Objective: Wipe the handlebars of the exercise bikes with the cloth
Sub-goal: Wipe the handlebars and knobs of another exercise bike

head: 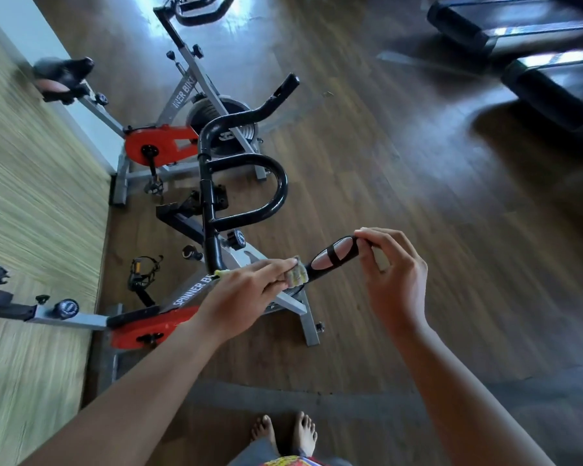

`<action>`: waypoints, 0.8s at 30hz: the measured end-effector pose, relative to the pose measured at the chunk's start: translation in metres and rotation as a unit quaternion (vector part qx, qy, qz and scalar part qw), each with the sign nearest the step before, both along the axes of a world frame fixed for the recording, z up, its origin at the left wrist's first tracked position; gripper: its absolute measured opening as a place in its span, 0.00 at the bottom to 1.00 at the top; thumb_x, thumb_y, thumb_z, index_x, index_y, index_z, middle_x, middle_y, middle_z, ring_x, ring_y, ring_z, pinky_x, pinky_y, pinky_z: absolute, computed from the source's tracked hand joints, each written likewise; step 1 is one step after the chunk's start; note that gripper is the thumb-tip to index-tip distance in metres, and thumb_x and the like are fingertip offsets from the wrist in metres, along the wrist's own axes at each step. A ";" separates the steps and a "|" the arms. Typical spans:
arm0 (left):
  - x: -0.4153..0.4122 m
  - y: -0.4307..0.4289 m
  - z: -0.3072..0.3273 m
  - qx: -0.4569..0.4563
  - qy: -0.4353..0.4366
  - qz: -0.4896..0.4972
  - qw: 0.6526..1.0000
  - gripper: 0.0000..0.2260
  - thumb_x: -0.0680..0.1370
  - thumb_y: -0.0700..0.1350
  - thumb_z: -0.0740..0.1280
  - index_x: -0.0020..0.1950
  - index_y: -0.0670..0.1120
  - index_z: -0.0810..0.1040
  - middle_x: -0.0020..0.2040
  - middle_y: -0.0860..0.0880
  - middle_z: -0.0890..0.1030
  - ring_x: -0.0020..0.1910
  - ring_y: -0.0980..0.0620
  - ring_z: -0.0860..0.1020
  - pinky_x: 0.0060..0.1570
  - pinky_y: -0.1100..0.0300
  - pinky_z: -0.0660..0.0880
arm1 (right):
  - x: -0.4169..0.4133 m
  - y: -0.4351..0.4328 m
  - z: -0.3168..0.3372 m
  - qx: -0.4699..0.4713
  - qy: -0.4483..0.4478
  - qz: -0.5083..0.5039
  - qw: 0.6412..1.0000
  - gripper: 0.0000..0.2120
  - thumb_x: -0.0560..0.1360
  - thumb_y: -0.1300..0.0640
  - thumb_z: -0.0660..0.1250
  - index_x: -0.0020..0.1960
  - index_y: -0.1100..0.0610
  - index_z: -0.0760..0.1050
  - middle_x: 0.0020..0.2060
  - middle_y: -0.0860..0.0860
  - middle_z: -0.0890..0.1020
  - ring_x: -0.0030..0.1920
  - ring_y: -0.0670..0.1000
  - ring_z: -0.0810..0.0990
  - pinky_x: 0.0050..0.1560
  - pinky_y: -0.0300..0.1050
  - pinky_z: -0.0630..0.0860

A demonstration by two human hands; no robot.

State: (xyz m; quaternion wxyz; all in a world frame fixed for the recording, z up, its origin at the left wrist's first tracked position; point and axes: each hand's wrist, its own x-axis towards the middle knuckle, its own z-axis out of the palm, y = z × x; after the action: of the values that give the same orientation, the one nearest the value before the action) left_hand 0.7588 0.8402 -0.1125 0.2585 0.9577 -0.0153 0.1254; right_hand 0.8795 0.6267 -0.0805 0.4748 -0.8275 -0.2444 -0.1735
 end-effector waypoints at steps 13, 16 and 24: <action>0.059 -0.074 0.019 -0.219 -0.110 0.035 0.969 0.16 0.81 0.41 0.68 0.69 0.45 0.75 0.66 0.51 0.79 0.66 0.56 0.77 0.63 0.52 0.76 | 0.010 -0.006 -0.009 0.018 0.000 0.034 0.999 0.04 0.76 0.63 0.71 0.50 0.58 0.83 0.47 0.48 0.84 0.49 0.45 0.83 0.52 0.39 0.78; 0.051 -0.059 0.013 -0.175 -0.083 -0.017 0.981 0.16 0.81 0.41 0.67 0.69 0.45 0.75 0.68 0.50 0.78 0.68 0.55 0.76 0.65 0.53 0.75 | 0.010 -0.006 -0.009 0.021 -0.004 0.034 0.999 0.03 0.76 0.63 0.71 0.49 0.58 0.83 0.47 0.48 0.84 0.49 0.45 0.83 0.53 0.37 0.77; 0.007 -0.006 -0.004 -0.023 -0.008 -0.005 1.000 0.16 0.82 0.44 0.66 0.70 0.53 0.74 0.66 0.56 0.79 0.59 0.54 0.81 0.53 0.51 0.81 | 0.011 -0.004 -0.009 0.025 0.000 0.028 0.999 0.03 0.76 0.64 0.71 0.48 0.58 0.83 0.47 0.48 0.84 0.49 0.44 0.82 0.53 0.33 0.74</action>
State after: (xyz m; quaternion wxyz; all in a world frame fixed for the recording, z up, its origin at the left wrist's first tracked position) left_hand 0.7662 0.8345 -0.1161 0.2808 0.9504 -0.0190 0.1321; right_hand 0.8901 0.6230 -0.0894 0.5003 -0.8079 -0.2632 -0.1665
